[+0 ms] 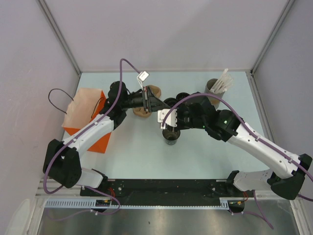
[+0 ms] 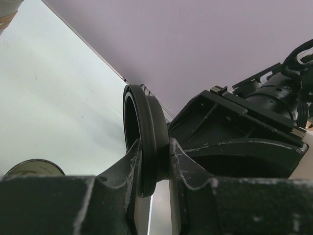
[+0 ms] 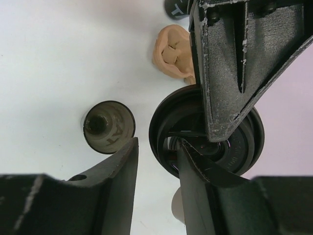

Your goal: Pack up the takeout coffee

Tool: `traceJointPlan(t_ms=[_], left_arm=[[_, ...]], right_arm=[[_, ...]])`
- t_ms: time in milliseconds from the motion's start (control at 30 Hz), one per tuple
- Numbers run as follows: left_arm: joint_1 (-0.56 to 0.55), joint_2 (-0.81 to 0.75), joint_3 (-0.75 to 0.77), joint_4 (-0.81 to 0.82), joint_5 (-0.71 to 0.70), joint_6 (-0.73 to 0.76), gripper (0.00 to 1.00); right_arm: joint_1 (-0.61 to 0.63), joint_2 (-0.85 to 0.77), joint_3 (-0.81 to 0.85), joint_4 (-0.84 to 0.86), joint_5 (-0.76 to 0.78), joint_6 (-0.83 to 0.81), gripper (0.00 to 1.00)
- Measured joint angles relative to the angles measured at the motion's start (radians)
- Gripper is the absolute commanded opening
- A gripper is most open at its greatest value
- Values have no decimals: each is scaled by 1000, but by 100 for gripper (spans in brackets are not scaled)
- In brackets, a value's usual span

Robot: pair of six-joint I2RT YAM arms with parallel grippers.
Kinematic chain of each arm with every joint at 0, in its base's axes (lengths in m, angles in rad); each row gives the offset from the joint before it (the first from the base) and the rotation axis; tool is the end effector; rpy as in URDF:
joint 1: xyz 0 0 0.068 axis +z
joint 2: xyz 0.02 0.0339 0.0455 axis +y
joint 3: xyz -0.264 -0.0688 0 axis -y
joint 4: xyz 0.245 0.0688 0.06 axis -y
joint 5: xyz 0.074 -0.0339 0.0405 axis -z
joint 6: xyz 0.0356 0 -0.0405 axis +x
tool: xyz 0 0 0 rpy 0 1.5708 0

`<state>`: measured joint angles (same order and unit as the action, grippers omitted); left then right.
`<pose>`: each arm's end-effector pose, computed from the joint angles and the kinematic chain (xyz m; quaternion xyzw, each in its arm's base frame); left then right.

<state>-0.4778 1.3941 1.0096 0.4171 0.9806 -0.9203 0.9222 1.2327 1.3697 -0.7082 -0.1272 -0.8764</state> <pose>0.2679 -0.1720 0.3402 0.1955 0.6728 -0.6586 0.2745 0.1528 0.2091 0.3964 -0.7047 0.5211 0.0667 0.4769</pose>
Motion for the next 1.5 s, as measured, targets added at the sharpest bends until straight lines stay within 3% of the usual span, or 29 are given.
traceJointPlan(t_ms=[167,400,500,633,700,833,1000,1100,1167,1300,1500], left_arm=[[0,0,0,6,0,-8,0],[1,0,0,8,0,-14,0],[1,0,0,8,1,-14,6],[1,0,-2,10,4,-15,24],[1,0,-4,14,5,-18,27],[10,0,-8,20,15,-27,49],[34,0,-9,40,28,-33,54],[73,0,-8,44,31,-32,70],[104,1,-3,37,34,-17,75],[154,23,63,-24,46,40,97],[188,58,272,-300,34,307,100]], right_arm=[[2,0,-10,6,12,-4,38],[13,6,-21,31,46,-20,24],[17,12,-23,42,62,-24,19],[22,18,-24,48,79,-27,13],[26,19,-24,48,84,-32,9],[32,18,-24,48,90,-38,5],[34,14,-29,34,90,-41,0],[36,-2,-31,14,89,-41,0],[37,-21,-31,-1,85,-41,0],[37,-69,-31,-39,80,-40,0],[-22,-98,-30,-80,40,-22,0]])
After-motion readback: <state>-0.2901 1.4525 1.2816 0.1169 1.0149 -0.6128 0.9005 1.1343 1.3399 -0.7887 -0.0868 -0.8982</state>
